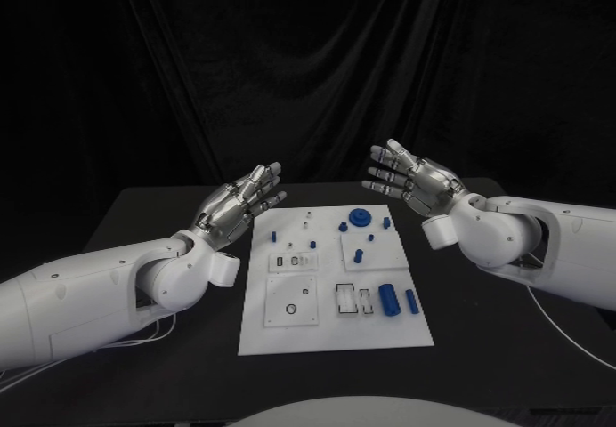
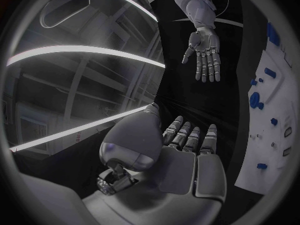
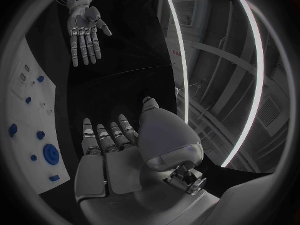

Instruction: Assemble the parts on the task board

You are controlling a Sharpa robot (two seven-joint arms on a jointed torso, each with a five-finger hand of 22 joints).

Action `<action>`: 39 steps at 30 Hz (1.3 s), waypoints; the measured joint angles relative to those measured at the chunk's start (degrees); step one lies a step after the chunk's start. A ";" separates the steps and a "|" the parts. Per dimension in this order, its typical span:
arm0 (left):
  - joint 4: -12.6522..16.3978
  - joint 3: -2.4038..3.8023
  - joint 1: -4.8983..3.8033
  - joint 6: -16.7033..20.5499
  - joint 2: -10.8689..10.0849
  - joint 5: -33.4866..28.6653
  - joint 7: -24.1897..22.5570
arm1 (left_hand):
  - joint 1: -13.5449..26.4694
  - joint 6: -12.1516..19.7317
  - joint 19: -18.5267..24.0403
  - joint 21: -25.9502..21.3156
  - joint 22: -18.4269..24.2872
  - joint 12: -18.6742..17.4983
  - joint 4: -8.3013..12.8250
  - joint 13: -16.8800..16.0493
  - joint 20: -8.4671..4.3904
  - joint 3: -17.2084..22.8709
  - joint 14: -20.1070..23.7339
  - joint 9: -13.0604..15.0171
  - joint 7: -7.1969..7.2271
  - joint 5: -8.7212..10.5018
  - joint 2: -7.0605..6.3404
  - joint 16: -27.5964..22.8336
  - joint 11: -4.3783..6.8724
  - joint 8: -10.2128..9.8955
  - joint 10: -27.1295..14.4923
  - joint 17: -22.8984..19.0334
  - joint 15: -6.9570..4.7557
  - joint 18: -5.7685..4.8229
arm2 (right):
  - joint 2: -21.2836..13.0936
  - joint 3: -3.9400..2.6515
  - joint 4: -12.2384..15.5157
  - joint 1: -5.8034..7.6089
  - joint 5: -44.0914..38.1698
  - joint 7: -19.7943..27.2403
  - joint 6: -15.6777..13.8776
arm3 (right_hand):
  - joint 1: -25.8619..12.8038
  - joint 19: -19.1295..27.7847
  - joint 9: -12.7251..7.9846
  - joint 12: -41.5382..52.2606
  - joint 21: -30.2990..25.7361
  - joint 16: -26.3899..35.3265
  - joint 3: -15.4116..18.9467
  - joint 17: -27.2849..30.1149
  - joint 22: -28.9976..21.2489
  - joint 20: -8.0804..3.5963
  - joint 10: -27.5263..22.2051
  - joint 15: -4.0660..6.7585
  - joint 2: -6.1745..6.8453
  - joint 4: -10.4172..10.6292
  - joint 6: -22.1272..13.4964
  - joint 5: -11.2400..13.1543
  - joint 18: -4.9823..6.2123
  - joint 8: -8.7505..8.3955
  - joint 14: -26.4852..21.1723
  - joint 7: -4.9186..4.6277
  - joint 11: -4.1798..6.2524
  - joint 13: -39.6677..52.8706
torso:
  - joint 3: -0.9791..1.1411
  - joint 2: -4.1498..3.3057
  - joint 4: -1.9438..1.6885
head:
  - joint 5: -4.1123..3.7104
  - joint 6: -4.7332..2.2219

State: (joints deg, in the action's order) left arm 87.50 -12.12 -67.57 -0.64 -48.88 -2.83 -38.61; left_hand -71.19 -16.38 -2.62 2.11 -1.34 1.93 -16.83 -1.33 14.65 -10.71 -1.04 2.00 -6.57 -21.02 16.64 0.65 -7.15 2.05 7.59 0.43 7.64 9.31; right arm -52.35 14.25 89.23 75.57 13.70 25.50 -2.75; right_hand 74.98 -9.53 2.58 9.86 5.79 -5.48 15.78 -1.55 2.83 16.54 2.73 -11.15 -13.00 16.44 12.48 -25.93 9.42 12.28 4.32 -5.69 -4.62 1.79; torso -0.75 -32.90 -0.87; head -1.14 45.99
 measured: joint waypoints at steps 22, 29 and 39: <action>6.19 0.42 -2.40 -1.16 -8.75 4.56 -0.14 | -1.51 -1.45 -1.13 0.77 -0.34 0.23 0.00 -0.16 1.13 0.00 -1.87 0.12 -0.80 -0.28 -0.01 0.91 -1.58 0.00 1.57 0.44 1.83 0.00 | -3.58 0.00 -0.81 5.35 -5.64 -3.42 1.79 | 18.08 -33.22 1.65 25.24 13.88 -19.48 -6.08 -4.39 3.67 -1.15 15.53 1.24 3.03 -12.13 19.50 -4.80 0.51 8.76 34.05 -1.52 -4.54 1.92 | -0.77 -4.00 -1.13 | -1.63 2.40; 8.23 0.77 -2.57 -0.92 -10.82 4.88 -0.16 | -1.51 -1.86 -1.33 1.10 -0.42 0.45 0.00 -0.19 1.33 0.00 -2.05 0.19 -0.79 -0.28 -0.01 1.15 -1.86 0.00 1.85 0.50 2.00 -0.01 | -2.68 -0.01 -1.73 7.44 -16.54 -6.41 -0.99 | 19.84 -43.28 1.47 25.91 23.27 -24.55 -6.65 -5.52 8.34 -4.85 21.40 4.96 4.20 -14.10 24.86 1.04 0.48 8.17 48.32 -2.13 -5.09 1.87 | -1.19 -5.49 -1.46 | -2.18 1.09; 9.06 0.99 -2.91 -0.54 -12.11 4.86 -0.19 | -1.73 -2.06 -1.33 1.10 -0.41 0.45 0.00 -0.19 1.32 0.00 -2.47 0.19 -1.00 -0.28 -0.23 1.15 -1.86 -0.01 1.85 0.50 1.98 -0.01 | -0.07 -0.02 -3.19 9.62 -48.03 -14.17 -6.72 | 19.15 -56.05 1.37 20.17 44.30 -47.77 -7.96 -16.09 21.34 -10.11 34.44 10.53 7.59 -11.12 33.47 9.90 0.47 2.31 66.28 -1.04 -2.50 1.71 | -1.71 -7.44 -1.94 | -2.49 -1.03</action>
State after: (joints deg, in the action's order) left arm 96.56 -11.12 -70.48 -1.18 -60.99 2.02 -38.80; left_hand -72.93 -18.44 -3.94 3.20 -1.75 2.38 -16.82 -1.52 15.97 -10.71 -3.51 2.19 -7.57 -21.30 16.41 1.80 -9.01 2.05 9.43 0.93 9.62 9.30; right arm -52.42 14.23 86.04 85.19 -34.33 11.32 -9.47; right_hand 94.13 -65.59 3.96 30.03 50.09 -53.25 7.82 -17.64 24.17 6.43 37.17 -0.62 -5.41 5.32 45.95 -16.03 9.89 14.60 70.60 -6.73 -7.12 3.51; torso -2.46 -40.34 -2.81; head -3.64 44.96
